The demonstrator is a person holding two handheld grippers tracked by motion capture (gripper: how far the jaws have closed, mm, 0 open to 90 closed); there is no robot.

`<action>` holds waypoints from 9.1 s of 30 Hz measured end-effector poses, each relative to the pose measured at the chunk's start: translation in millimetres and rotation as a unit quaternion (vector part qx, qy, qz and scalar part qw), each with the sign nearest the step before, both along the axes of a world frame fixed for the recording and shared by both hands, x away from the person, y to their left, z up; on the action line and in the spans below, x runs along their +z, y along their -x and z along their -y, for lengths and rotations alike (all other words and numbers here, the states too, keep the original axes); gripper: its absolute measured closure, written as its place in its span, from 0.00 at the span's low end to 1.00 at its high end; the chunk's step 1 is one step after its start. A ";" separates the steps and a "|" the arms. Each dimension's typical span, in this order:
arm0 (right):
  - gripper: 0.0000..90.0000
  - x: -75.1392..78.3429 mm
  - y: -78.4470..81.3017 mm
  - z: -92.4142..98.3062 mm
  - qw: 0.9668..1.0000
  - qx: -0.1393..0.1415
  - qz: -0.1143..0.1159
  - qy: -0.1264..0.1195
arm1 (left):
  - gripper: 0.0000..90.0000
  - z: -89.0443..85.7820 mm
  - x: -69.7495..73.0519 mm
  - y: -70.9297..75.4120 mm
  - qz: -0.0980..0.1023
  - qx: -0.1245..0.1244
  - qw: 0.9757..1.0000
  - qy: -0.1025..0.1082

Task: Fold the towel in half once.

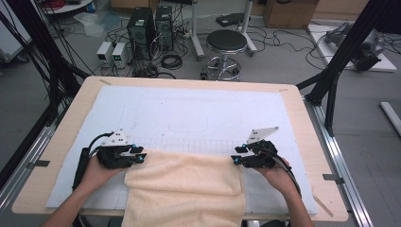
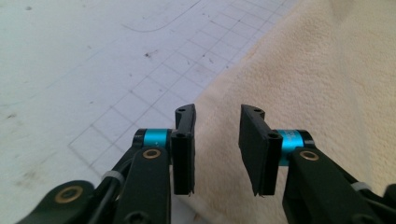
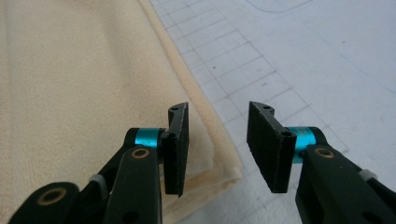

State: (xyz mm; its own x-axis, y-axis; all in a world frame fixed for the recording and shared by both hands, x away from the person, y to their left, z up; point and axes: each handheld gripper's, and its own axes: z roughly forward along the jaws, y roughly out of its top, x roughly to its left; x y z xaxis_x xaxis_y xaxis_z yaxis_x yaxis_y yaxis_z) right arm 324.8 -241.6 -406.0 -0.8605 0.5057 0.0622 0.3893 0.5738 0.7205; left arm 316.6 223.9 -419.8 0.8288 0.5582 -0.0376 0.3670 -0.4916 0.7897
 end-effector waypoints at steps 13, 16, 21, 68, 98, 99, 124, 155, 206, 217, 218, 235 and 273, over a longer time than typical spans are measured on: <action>0.87 -10.5 4.2 -21.3 0.998 0.045 -0.013 0.031 | 0.99 7.8 -2.6 1.9 0.001 -0.014 0.999 -0.034; 0.89 -4.2 5.3 -17.5 0.999 0.045 -0.006 0.017 | 0.99 3.7 1.9 4.4 0.002 -0.011 1.000 -0.018; 0.90 7.9 11.4 -13.6 0.999 0.049 0.006 -0.003 | 0.99 -1.2 14.4 16.9 0.012 -0.020 1.000 -0.005; 0.79 -10.9 4.5 -22.4 0.998 0.059 -0.028 0.015 | 0.91 14.5 -8.1 -5.9 -0.013 -0.030 0.999 -0.036; 0.57 8.5 24.5 -13.6 0.999 0.015 0.025 0.024 | 0.57 0.2 14.0 22.8 0.037 0.031 0.999 -0.014; 0.57 5.0 18.7 -13.6 0.999 0.013 0.027 0.029 | 0.56 -0.2 11.5 18.1 0.036 0.039 0.998 -0.019; 0.95 1.7 -36.2 -15.1 1.000 -0.009 0.006 0.028 | 0.95 -1.8 6.3 -50.8 -0.001 0.112 0.994 0.011; 0.44 14.7 -74.5 -11.6 0.998 -0.059 0.038 0.005 | 0.38 -0.5 27.8 -84.8 0.014 0.081 0.996 0.032; 0.91 -29.0 19.2 -22.1 0.999 0.038 0.023 0.005 | 0.87 -3.7 -16.0 22.3 -0.008 -0.026 0.999 -0.025; 0.95 -12.8 17.5 -13.2 0.999 0.039 0.028 -0.010 | 0.93 -2.3 10.6 25.4 0.022 -0.023 0.999 0.013; 0.95 -10.6 18.0 -12.4 0.999 0.038 0.030 -0.012 | 0.93 -2.8 14.4 27.1 0.026 -0.023 0.999 0.015; 0.94 17.6 92.8 2.8 0.994 0.078 0.057 -0.043 | 0.93 -8.6 29.1 118.2 0.031 -0.071 0.997 0.027; 0.41 -34.5 -94.8 7.3 0.995 -0.098 -0.012 0.003 | 0.46 2.6 -24.5 -105.5 -0.038 0.143 0.989 0.013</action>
State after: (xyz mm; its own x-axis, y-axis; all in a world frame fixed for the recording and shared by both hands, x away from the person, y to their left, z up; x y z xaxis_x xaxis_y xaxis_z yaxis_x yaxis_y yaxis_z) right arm 419.6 -249.0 -440.6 -0.7435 0.6640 0.0789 0.5117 0.4891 0.7064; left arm 422.1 221.3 -444.3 0.6313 0.7676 -0.1106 0.5469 -0.3397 0.7652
